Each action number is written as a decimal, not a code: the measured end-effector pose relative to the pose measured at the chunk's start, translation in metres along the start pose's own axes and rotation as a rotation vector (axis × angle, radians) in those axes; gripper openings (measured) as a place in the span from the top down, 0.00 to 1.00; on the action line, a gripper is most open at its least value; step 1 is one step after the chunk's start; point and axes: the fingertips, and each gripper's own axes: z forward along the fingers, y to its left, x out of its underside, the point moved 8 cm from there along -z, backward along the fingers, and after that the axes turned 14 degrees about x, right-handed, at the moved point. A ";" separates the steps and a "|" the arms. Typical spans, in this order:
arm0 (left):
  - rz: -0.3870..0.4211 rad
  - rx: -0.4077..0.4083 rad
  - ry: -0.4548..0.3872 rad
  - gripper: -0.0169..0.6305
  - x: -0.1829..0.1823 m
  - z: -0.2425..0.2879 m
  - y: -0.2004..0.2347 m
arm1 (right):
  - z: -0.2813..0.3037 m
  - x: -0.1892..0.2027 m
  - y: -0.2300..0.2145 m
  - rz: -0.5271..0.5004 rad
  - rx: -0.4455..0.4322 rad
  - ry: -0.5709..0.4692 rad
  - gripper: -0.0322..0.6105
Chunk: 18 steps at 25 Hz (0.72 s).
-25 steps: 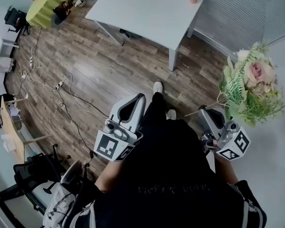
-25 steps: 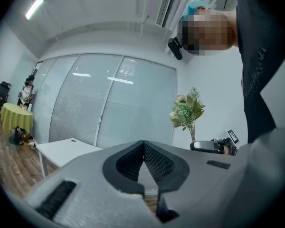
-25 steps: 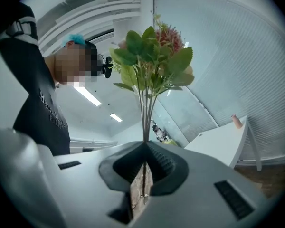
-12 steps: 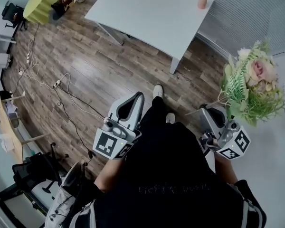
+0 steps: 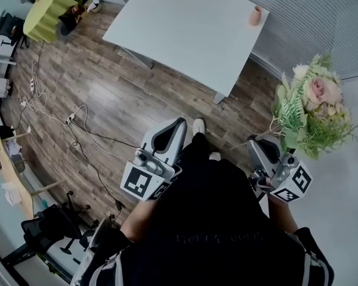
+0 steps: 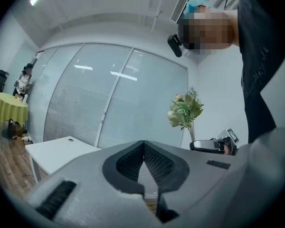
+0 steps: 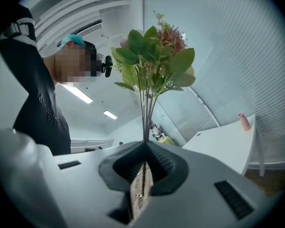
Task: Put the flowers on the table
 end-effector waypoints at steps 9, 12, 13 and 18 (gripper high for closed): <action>-0.040 0.037 0.017 0.95 -0.008 0.029 0.074 | 0.077 -0.018 -0.014 0.011 0.020 0.009 0.89; -0.043 0.058 0.013 0.95 -0.012 0.032 0.089 | 0.093 -0.023 -0.012 -0.005 0.026 0.007 0.89; -0.041 0.064 0.014 0.95 -0.013 0.034 0.095 | 0.098 -0.024 -0.011 -0.010 0.029 0.006 0.89; -0.055 0.077 0.026 0.95 -0.010 0.046 0.112 | 0.110 -0.033 -0.021 -0.022 0.048 0.006 0.89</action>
